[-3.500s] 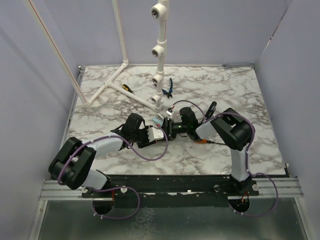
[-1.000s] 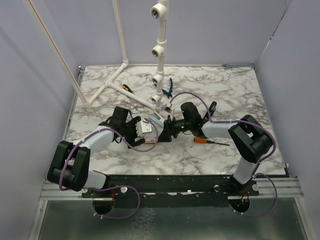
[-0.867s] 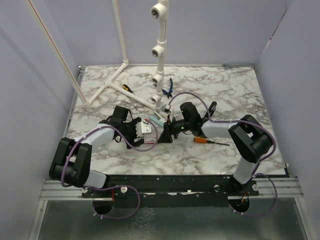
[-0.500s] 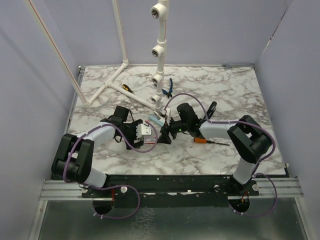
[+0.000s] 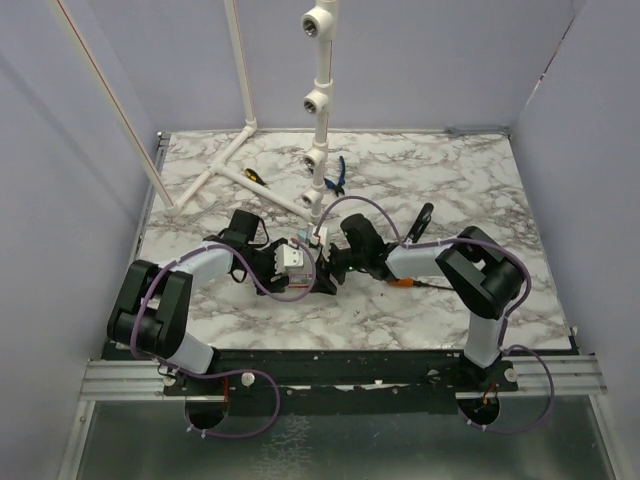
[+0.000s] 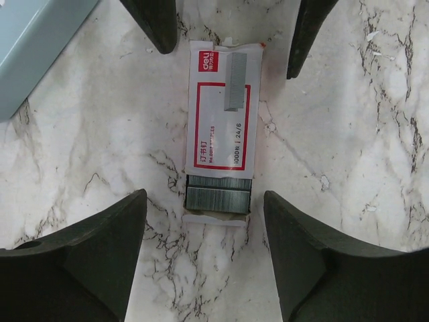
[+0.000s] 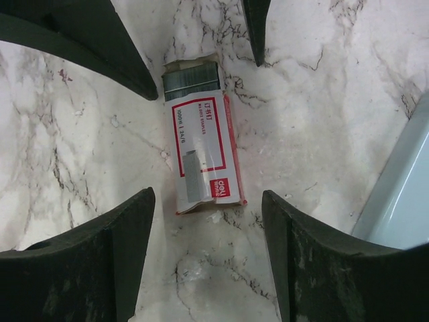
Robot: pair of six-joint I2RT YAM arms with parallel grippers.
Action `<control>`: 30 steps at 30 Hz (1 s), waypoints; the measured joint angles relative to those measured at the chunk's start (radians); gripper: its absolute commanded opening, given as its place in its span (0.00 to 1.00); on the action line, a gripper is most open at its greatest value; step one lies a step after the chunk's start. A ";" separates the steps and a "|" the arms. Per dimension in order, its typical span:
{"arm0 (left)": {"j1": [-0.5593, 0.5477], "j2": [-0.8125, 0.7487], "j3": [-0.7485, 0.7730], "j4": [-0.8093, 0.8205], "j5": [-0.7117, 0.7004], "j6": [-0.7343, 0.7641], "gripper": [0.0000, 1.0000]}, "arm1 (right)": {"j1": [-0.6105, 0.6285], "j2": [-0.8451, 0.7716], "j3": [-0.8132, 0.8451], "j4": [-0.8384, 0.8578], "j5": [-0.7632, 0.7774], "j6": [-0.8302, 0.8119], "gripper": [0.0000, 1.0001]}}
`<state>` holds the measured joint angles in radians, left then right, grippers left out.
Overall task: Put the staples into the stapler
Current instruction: Open the staple box at the center of the board.
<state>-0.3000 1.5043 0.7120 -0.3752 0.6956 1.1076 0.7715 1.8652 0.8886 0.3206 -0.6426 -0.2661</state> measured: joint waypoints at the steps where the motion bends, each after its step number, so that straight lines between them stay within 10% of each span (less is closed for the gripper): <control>1: 0.000 0.000 -0.001 0.005 0.000 -0.003 0.69 | 0.000 0.007 0.006 0.000 0.000 -0.004 0.67; 30: 0.004 -0.005 -0.047 0.091 0.034 -0.032 0.31 | 0.021 0.058 0.043 0.030 0.018 -0.119 0.30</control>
<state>-0.2962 1.4990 0.6651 -0.2840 0.7296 1.0760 0.7921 1.9236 0.9318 0.3508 -0.6247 -0.3851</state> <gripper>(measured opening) 0.395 0.399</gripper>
